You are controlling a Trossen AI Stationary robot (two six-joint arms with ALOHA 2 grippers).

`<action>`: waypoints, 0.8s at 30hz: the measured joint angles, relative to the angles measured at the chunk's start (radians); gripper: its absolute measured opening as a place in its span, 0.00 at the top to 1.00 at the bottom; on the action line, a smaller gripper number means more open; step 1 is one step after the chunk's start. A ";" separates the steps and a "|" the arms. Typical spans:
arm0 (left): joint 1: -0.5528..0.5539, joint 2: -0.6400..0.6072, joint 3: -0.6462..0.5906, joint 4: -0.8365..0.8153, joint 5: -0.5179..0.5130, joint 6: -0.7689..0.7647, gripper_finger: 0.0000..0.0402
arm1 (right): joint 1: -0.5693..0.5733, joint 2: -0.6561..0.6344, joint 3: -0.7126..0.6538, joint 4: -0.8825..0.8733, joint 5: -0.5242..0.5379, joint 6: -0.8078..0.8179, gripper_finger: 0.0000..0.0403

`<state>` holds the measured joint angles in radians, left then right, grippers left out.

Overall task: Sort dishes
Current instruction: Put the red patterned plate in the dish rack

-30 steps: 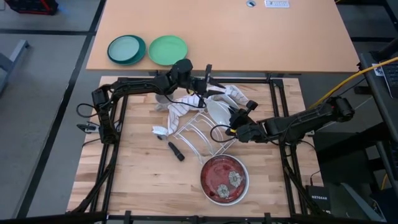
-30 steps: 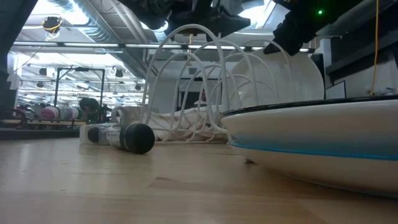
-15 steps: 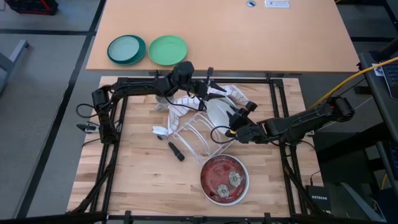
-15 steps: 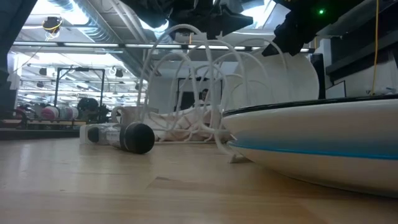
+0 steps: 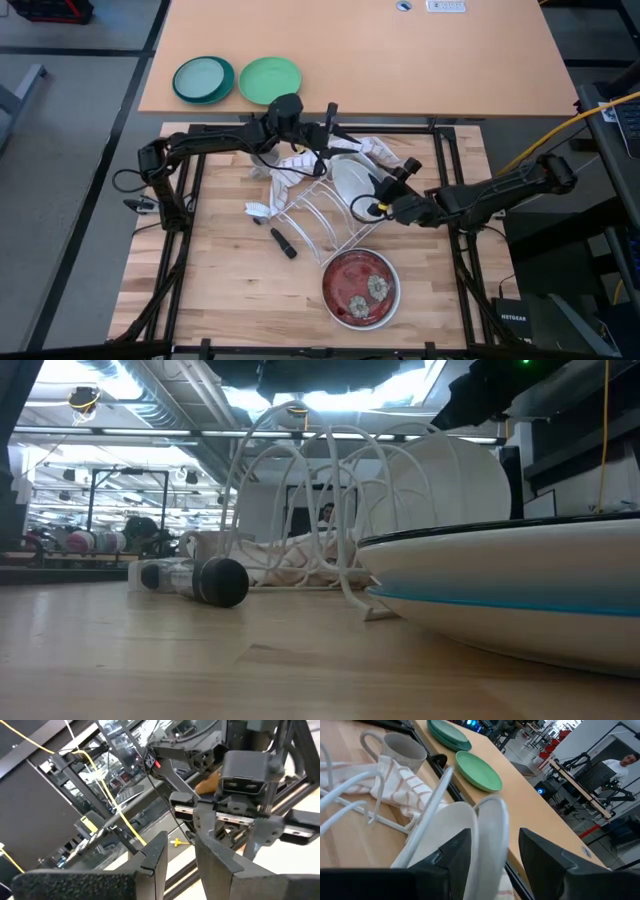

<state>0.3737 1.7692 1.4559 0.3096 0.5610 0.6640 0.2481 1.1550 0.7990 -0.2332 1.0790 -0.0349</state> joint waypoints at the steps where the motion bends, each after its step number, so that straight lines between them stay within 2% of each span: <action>1: 0.000 -0.008 0.000 -0.009 0.000 -0.011 0.78 | 0.000 -0.009 0.000 0.001 -0.006 0.000 0.58; 7: -0.008 -0.062 0.000 -0.147 0.000 -0.082 0.78 | 0.000 -0.081 0.000 0.000 -0.099 0.000 0.58; 14: -0.045 -0.123 0.000 -0.376 0.001 -0.094 0.78 | 0.000 -0.174 0.000 -0.001 -0.289 0.000 0.58; 18: -0.091 -0.138 0.000 -0.488 0.000 -0.112 0.78 | 0.000 -0.212 0.000 0.000 -0.478 -0.003 0.58; 24: -0.215 -0.136 0.000 -0.602 0.000 -0.121 0.78 | 0.001 -0.220 0.000 -0.004 -0.874 -0.003 0.58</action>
<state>0.1587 1.6334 1.4559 -0.2924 0.5610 0.5430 0.2493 0.9351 0.7994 -0.2367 0.2050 -0.0384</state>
